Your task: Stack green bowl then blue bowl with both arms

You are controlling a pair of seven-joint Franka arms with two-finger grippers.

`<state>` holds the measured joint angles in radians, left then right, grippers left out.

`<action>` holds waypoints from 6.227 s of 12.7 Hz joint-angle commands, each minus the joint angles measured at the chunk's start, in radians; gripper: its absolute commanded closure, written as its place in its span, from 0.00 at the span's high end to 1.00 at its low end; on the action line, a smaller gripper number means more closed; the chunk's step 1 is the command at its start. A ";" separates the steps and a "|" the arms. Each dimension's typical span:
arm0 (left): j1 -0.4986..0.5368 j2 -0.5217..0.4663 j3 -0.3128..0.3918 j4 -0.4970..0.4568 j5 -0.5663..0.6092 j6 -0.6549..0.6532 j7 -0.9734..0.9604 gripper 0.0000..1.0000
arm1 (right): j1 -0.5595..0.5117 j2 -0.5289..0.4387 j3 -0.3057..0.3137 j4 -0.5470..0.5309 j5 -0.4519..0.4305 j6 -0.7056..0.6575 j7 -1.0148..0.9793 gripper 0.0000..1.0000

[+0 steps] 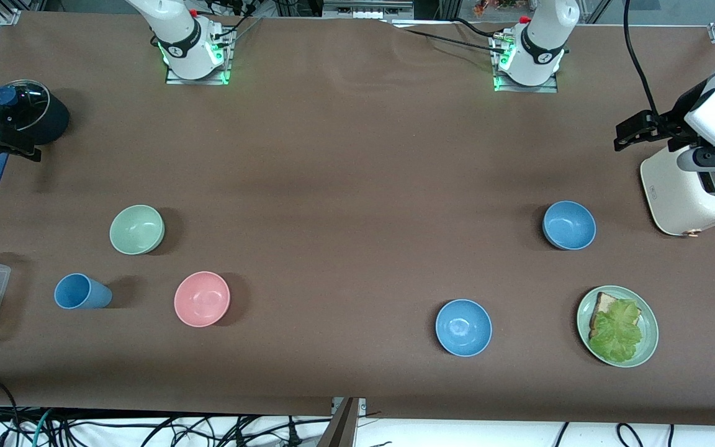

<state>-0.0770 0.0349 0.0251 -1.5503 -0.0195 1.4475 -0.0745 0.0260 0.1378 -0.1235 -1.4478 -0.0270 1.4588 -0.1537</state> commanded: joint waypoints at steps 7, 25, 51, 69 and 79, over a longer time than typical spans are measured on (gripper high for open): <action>-0.001 0.016 -0.002 0.033 -0.014 -0.012 -0.004 1.00 | -0.008 -0.006 0.018 -0.005 -0.014 0.017 0.011 0.99; 0.011 0.016 -0.002 0.033 -0.014 -0.016 -0.005 1.00 | -0.009 -0.006 0.018 -0.005 -0.014 0.018 0.010 0.99; 0.013 0.017 0.001 0.033 -0.014 -0.012 -0.004 1.00 | -0.150 0.192 -0.004 -0.173 0.108 0.257 -0.075 0.99; 0.013 0.017 0.001 0.033 -0.013 -0.012 -0.004 1.00 | -0.196 0.321 -0.002 -0.563 0.401 0.865 -0.352 0.99; 0.049 0.027 0.051 -0.022 0.000 0.065 0.008 1.00 | -0.192 0.335 0.008 -0.554 0.426 0.865 -0.374 0.00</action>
<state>-0.0588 0.0581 0.0557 -1.5500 -0.0190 1.4766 -0.0745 -0.1611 0.4829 -0.1270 -2.0048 0.3775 2.3285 -0.5125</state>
